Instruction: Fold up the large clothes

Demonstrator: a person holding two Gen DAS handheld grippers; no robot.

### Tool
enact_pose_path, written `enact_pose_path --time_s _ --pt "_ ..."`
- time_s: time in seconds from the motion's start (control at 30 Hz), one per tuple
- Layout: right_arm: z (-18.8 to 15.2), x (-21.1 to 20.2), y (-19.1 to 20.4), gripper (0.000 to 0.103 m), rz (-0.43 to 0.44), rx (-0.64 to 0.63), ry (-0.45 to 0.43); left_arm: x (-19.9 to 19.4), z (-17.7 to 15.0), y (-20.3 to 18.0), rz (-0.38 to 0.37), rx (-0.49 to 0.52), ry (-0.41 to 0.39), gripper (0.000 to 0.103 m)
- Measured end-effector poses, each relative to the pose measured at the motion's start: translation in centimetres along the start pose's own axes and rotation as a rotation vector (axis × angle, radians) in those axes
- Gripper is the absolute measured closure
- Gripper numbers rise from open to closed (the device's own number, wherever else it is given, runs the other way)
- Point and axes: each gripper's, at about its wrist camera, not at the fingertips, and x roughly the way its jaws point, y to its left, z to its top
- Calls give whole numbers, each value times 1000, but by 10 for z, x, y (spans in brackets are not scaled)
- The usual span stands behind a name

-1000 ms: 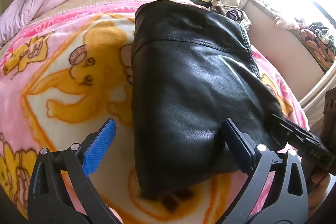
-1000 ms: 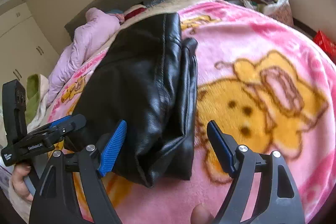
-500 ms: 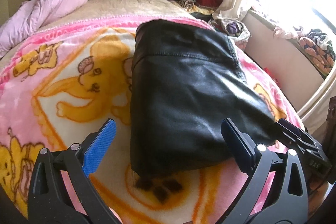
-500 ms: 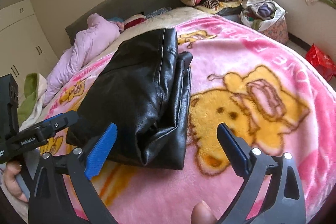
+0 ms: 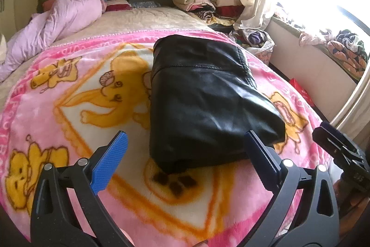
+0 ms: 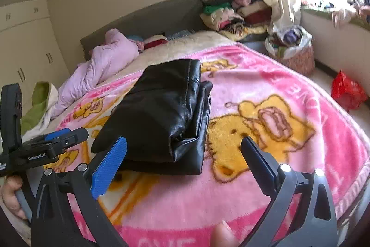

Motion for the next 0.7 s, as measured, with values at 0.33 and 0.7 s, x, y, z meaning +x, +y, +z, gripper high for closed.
enact_pose_path --time_s 0.33,0.7 --pt "-11 -31 17 4 -1 -79 -47 -33 -30 -5 55 27 -53 9" --pt "-31 -51 24 4 -10 -84 -88 -51 -59 -2 51 0 -76 9"
